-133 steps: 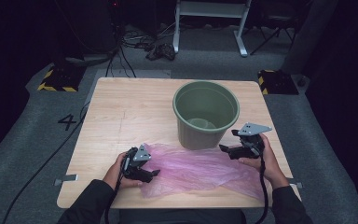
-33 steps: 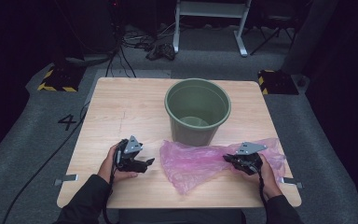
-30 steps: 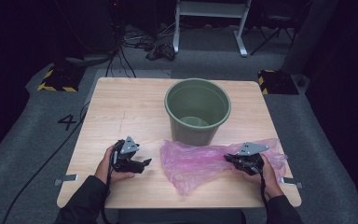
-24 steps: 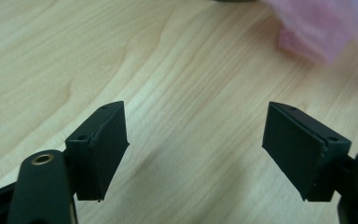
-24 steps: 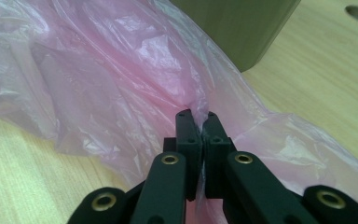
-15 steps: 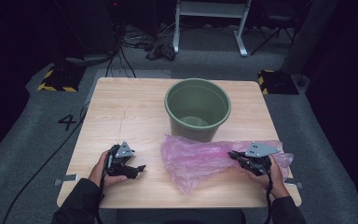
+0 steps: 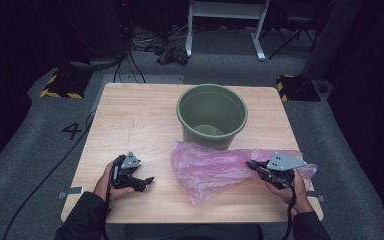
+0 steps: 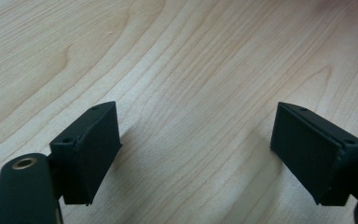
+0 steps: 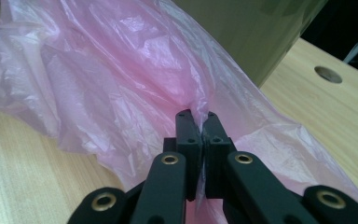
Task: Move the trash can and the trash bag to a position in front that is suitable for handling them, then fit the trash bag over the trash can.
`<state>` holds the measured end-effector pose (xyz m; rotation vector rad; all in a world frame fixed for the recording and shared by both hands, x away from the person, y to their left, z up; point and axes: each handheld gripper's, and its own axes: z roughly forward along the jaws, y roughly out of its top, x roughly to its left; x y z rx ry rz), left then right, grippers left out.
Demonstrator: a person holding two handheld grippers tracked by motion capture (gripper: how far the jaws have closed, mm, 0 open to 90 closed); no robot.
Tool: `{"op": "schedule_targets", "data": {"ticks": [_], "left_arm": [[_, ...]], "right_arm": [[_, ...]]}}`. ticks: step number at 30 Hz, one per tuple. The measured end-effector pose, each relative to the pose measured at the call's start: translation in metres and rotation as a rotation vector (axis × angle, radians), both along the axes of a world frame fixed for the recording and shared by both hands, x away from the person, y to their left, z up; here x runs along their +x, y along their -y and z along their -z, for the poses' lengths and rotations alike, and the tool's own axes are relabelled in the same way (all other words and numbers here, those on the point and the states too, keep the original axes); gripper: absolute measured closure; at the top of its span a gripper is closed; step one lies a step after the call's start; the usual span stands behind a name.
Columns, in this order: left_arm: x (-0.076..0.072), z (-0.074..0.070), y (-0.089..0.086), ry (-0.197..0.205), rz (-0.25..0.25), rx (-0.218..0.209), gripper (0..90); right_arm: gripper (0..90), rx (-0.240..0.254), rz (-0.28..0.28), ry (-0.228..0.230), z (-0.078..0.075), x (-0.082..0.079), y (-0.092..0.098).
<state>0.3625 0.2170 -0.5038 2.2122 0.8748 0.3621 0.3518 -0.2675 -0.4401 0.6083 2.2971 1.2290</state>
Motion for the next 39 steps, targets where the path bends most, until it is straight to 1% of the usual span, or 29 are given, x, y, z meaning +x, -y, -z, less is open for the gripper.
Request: {"op": "schedule_targets", "data": {"ticks": [2,8,15,18,20,25,27,29,30,31,36,39], "left_arm": [[0.0,0.0,0.0,0.0,0.0,0.0,14.9],[0.0,0.0,0.0,0.0,0.001,0.0,14.9],[0.0,0.0,0.0,-0.001,0.0,-0.001,14.9],[0.0,0.0,0.0,-0.005,-0.004,-0.006,14.8],[0.001,0.0,0.001,-0.005,-0.006,-0.001,14.8],[0.002,0.0,0.001,-0.004,-0.008,0.0,14.9],[0.002,0.0,0.001,-0.001,-0.009,0.003,14.9],[0.002,0.0,0.001,-0.001,-0.012,-0.002,14.9],[0.002,0.0,0.001,-0.001,-0.012,-0.001,14.9],[0.002,0.0,0.001,-0.001,-0.012,-0.001,14.9],[0.002,0.0,0.001,0.0,-0.012,0.0,14.8],[0.002,0.0,0.001,0.0,-0.012,0.0,14.8]], "right_arm": [[88.6,0.0,-0.003,0.018,-0.004,-0.002,0.001],[88.6,0.026,-0.006,0.068,-0.018,-0.01,0.009],[88.6,0.032,-0.007,0.097,-0.025,-0.013,0.013],[88.6,0.043,-0.011,0.106,-0.028,-0.015,0.015],[88.6,0.05,-0.015,0.109,-0.03,-0.017,0.017],[88.6,0.063,-0.027,0.129,-0.037,-0.028,0.018],[88.7,0.066,-0.039,0.145,-0.041,-0.032,0.018],[88.7,0.066,-0.048,0.163,-0.046,-0.036,0.018],[88.7,0.071,-0.047,0.174,-0.051,-0.04,0.018],[88.7,0.071,-0.047,0.174,-0.051,-0.04,0.018],[88.7,0.103,-0.053,0.205,-0.064,-0.043,0.019],[88.7,0.105,-0.043,0.228,-0.073,-0.043,0.018]]}}
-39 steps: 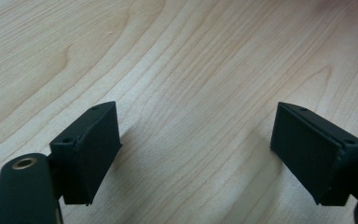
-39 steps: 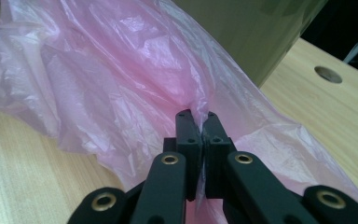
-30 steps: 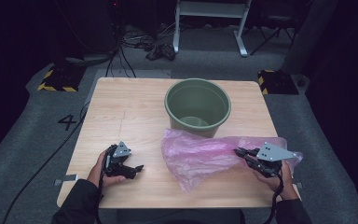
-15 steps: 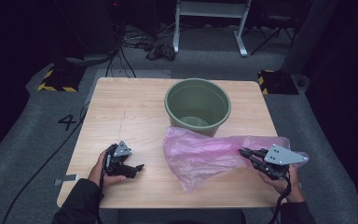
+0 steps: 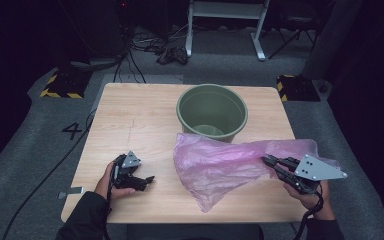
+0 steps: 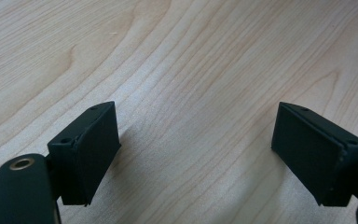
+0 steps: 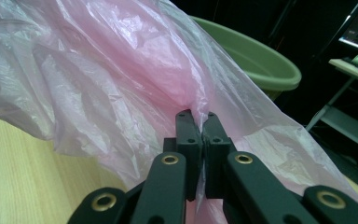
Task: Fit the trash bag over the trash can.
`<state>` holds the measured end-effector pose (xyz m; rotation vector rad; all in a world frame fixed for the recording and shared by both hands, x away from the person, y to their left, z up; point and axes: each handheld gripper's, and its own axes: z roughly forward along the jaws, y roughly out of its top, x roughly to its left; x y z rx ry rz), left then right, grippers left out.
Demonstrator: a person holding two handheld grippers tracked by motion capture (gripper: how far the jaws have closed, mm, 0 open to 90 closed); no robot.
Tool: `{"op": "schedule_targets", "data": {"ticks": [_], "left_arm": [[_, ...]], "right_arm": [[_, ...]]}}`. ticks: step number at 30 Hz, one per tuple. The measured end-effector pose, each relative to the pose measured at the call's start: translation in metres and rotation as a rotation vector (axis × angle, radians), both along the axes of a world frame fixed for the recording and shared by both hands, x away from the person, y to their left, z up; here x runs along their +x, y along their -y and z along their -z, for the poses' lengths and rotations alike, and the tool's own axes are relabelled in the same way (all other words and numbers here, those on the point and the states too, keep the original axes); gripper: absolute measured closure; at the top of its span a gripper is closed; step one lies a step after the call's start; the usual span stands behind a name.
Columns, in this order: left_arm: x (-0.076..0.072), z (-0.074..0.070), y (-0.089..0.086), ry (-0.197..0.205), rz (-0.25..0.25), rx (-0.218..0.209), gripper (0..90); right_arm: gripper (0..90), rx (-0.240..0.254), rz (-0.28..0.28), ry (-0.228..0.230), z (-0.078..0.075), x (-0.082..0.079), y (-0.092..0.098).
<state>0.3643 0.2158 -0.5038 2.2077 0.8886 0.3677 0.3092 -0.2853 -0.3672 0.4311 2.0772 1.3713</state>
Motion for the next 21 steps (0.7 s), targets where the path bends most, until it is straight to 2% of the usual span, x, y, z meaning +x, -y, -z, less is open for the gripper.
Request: {"op": "schedule_targets", "data": {"ticks": [5,8,9,14,21], "left_arm": [[0.0,0.0,0.0,0.0,0.0,0.001,14.8],[0.0,0.0,0.0,0.0,0.0,0.001,14.9],[0.0,0.0,0.0,0.0,0.0,0.0,14.9],[0.0,0.0,0.0,-0.001,0.0,0.0,14.9],[0.0,0.0,0.0,-0.003,-0.008,0.001,15.2]], "right_arm": [[88.7,0.016,-0.003,0.017,-0.011,0.0,0.001],[88.7,0.03,0.019,0.033,-0.024,0.003,0.004],[88.7,0.03,0.019,0.033,-0.024,0.003,0.004],[88.7,0.042,0.076,0.034,-0.039,0.012,0.007],[88.7,0.043,0.127,0.019,-0.048,0.026,0.005]]}}
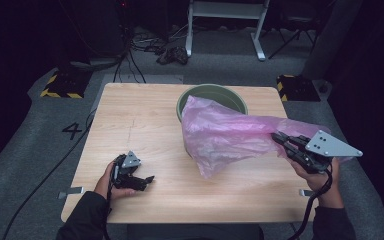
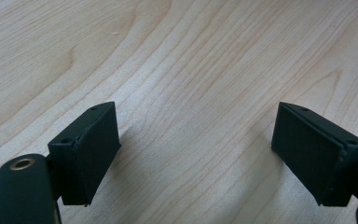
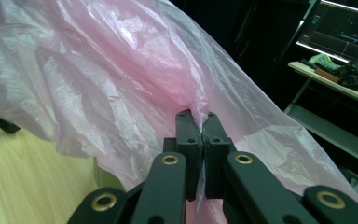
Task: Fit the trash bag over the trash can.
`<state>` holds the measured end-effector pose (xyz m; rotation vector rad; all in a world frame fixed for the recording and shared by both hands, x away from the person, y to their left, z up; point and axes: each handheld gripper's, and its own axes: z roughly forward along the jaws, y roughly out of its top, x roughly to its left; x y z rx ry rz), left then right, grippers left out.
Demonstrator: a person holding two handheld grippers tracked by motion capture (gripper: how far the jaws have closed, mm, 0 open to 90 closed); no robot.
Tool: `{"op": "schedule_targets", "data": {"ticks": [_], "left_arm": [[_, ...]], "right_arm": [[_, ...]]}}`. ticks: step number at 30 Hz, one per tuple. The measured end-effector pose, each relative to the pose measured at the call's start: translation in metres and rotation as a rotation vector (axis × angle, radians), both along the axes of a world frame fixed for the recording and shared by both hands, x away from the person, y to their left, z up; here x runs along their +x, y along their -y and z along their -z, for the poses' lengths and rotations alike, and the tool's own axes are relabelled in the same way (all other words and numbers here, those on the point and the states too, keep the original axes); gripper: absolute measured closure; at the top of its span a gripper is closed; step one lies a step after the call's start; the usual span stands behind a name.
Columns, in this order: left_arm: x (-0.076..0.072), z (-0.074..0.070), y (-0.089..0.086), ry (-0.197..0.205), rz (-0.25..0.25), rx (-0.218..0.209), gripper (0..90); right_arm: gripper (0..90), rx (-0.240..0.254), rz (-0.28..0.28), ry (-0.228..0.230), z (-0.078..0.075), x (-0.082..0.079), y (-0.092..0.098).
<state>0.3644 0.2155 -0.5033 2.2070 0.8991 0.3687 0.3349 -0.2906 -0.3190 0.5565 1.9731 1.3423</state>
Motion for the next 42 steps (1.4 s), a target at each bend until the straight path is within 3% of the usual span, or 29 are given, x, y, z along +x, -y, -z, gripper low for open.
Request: {"op": "schedule_targets", "data": {"ticks": [1,4,8,15,20,24,28,31,35,38,42], "left_arm": [[0.0,-0.001,0.0,-0.003,-0.004,0.006,15.8],[0.0,-0.006,0.001,0.019,0.0,0.012,16.2],[-0.003,-0.022,0.001,0.08,0.001,-0.035,16.1],[-0.004,-0.059,0.004,0.205,0.013,-0.086,16.5],[0.0,-0.087,0.009,0.268,0.021,-0.15,16.5],[-0.006,-0.116,0.027,0.323,0.073,-0.212,16.8],[-0.014,-0.14,0.052,0.387,0.147,-0.192,16.7],[-0.014,-0.151,0.064,0.413,0.16,-0.185,16.8],[-0.005,-0.164,0.073,0.438,0.145,-0.183,17.2],[0.004,-0.173,0.08,0.44,0.153,-0.213,20.1],[0.016,-0.182,0.094,0.45,0.171,-0.182,25.0]], "right_arm": [[88.7,-0.007,0.027,-0.001,-0.002,0.004,0.0],[88.8,0.0,0.036,-0.009,-0.003,0.009,0.0],[88.7,0.0,0.077,-0.025,-0.005,0.018,0.0],[88.7,-0.017,0.141,-0.048,-0.007,0.031,-0.002],[88.7,-0.024,0.182,-0.065,-0.011,0.04,-0.004],[88.7,-0.021,0.21,-0.085,-0.016,0.046,-0.007],[88.7,-0.041,0.239,-0.089,-0.017,0.051,-0.014],[88.6,-0.053,0.26,-0.093,-0.016,0.056,-0.016],[88.5,-0.085,0.282,-0.085,-0.015,0.059,-0.017],[88.4,-0.104,0.296,-0.082,-0.013,0.062,-0.018],[88.5,-0.118,0.308,-0.087,-0.01,0.065,-0.018]]}}
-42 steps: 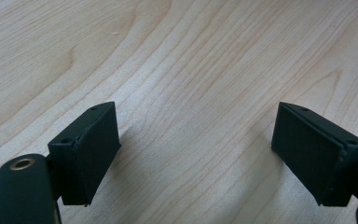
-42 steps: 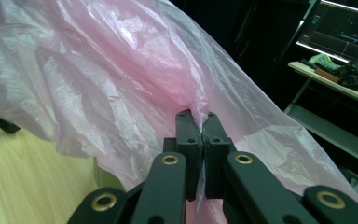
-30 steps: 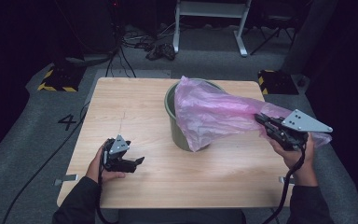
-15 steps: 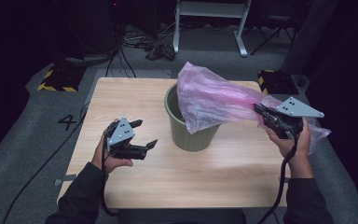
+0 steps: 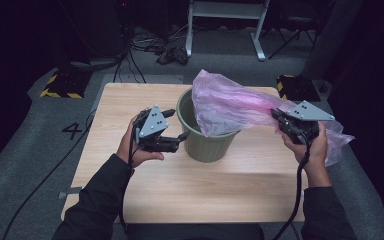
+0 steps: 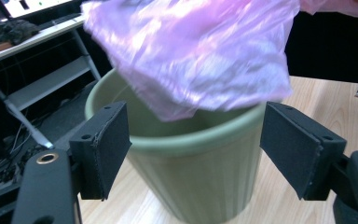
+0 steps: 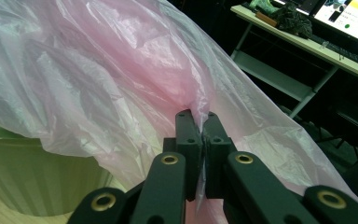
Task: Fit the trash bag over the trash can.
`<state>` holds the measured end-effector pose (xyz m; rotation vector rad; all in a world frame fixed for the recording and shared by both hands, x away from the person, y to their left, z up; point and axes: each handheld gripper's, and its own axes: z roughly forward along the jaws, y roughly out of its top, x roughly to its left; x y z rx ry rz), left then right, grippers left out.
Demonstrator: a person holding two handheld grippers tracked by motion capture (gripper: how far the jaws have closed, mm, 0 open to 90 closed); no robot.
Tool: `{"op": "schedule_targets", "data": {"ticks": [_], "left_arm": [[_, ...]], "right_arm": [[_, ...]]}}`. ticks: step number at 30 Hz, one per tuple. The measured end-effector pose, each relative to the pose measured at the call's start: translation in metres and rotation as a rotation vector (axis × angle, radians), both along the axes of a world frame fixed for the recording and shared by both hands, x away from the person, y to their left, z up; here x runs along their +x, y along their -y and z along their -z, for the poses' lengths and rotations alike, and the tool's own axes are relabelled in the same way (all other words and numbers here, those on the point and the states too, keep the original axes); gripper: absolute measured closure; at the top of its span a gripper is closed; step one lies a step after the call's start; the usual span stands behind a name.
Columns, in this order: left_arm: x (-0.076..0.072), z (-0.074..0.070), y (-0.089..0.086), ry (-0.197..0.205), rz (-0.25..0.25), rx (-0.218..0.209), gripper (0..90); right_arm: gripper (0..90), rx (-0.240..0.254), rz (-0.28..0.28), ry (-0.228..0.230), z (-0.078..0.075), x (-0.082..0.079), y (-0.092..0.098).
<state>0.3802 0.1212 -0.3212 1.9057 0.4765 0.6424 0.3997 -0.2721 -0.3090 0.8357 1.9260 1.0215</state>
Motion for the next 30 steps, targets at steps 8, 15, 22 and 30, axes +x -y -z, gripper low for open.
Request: {"op": "schedule_targets", "data": {"ticks": [8,15,22,30], "left_arm": [[0.015,-0.012,0.02,-0.001,0.018,0.025,28.2],[0.038,-0.017,0.025,-0.017,0.002,0.042,44.0],[0.056,-0.021,0.03,-0.028,0.008,0.067,54.9],[0.075,-0.013,0.027,-0.071,-0.052,0.095,60.2]], "right_arm": [[88.5,-0.059,-0.031,0.01,0.0,-0.001,-0.011],[88.7,-0.108,-0.076,0.008,0.001,-0.004,-0.025],[88.8,-0.152,-0.127,0.007,-0.002,-0.007,-0.033],[88.8,-0.193,-0.121,-0.011,0.0,-0.012,-0.027]]}}
